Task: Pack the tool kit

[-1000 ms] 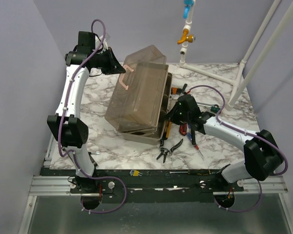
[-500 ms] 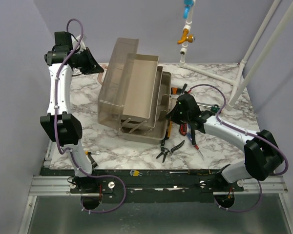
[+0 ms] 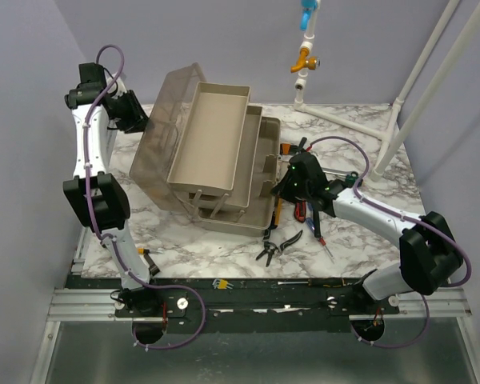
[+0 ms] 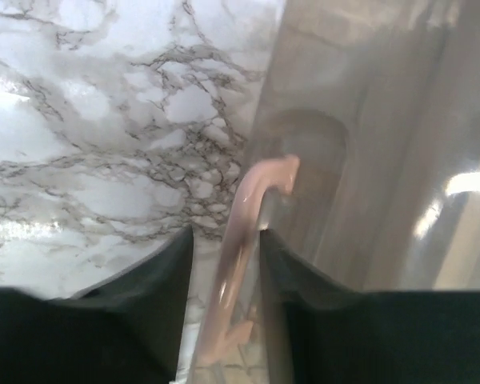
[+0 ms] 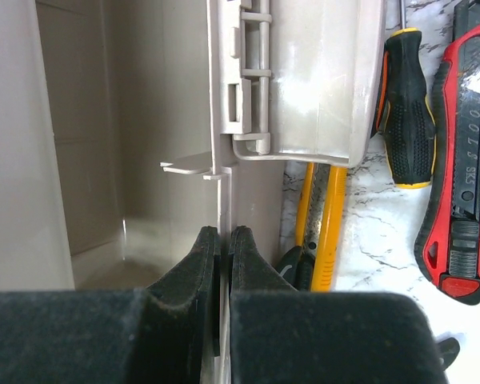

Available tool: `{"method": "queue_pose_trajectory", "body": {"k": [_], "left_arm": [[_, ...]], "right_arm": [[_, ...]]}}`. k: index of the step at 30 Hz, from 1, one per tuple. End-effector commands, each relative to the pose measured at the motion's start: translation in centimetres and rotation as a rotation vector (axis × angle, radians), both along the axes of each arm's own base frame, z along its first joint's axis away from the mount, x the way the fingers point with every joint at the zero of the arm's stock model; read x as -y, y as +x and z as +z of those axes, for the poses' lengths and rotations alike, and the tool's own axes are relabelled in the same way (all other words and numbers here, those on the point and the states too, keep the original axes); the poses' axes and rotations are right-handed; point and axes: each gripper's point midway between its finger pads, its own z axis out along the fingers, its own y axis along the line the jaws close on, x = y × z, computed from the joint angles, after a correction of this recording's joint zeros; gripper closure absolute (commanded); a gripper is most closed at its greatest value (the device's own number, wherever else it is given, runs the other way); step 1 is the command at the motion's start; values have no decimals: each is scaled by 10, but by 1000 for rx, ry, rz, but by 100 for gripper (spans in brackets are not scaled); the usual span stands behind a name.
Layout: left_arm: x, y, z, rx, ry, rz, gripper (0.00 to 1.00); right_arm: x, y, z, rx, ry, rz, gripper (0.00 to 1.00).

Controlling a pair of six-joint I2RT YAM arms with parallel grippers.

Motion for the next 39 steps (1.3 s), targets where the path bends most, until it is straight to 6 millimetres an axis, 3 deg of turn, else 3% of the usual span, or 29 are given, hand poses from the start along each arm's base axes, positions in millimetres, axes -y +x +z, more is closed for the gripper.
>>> {"method": "queue_pose_trajectory", "body": {"k": [1, 3, 6, 14, 17, 22, 31, 35, 39], "left_arm": [[-31, 11, -16, 12, -62, 72, 47], [-26, 9, -18, 15, -180, 62, 39], [-25, 8, -12, 45, -285, 64, 35], [-42, 4, -11, 57, -458, 130, 35], [-54, 1, -29, 44, -481, 164, 36], [-75, 1, -80, -64, -352, 238, 38], [-76, 11, -121, -134, -392, 232, 39], [-77, 12, -122, -135, -383, 234, 40], [-80, 14, -97, -84, -346, 242, 40]], "right_arm": [[3, 6, 3, 10, -33, 4, 99], [2, 7, 4, 14, -32, 7, 99], [0, 9, 7, 19, -25, 13, 99], [-3, 6, 12, 29, -3, 29, 99], [-2, 6, 13, 32, 2, 26, 99], [-4, 4, 12, 29, 13, 31, 99], [-5, 1, 11, 33, 34, 35, 99], [-4, 1, 12, 38, 31, 34, 99], [-7, 1, 13, 41, 35, 54, 99]]}}
